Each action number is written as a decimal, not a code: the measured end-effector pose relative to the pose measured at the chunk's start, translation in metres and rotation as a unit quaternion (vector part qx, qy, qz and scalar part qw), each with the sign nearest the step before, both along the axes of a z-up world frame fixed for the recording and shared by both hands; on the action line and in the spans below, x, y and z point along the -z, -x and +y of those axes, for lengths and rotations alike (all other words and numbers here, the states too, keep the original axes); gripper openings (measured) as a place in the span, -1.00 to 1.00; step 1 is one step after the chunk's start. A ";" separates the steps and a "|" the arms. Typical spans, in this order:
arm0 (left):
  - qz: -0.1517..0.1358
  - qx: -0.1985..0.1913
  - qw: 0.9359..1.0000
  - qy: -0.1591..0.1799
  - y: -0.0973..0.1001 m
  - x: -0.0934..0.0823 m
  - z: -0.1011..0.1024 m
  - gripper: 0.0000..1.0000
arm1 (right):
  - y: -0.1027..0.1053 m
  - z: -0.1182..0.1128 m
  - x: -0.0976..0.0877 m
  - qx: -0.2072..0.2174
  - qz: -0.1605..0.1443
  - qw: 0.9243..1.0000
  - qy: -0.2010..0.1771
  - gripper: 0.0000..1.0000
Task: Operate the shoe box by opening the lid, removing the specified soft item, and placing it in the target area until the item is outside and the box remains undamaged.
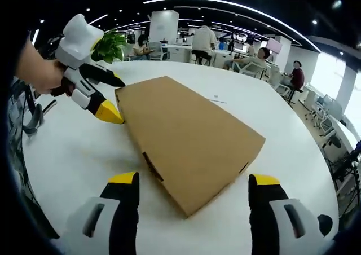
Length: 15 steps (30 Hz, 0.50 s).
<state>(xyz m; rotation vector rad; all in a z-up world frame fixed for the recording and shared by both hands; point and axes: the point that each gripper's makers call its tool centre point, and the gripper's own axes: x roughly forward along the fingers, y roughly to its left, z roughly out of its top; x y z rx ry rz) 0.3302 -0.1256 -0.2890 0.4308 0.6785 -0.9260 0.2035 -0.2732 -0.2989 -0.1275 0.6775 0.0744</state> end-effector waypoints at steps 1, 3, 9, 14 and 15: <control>0.007 -0.001 1.000 0.004 0.001 0.002 0.000 0.88 | 0.001 0.003 0.002 -0.005 0.004 1.000 -0.005 0.68; 0.012 -0.001 1.000 -0.005 0.002 0.007 0.002 0.89 | 0.000 0.007 0.004 -0.011 0.010 1.000 0.000 0.67; 0.010 -0.009 1.000 -0.007 -0.002 0.006 0.004 0.78 | -0.008 0.005 0.004 -0.002 0.022 1.000 -0.008 0.62; 0.005 -0.015 1.000 -0.013 0.000 0.007 0.004 0.78 | -0.008 -0.006 0.007 0.016 0.029 0.999 0.009 0.44; 0.006 -0.017 1.000 -0.014 0.000 0.006 0.004 0.79 | -0.009 -0.003 0.007 0.017 0.028 0.999 -0.004 0.45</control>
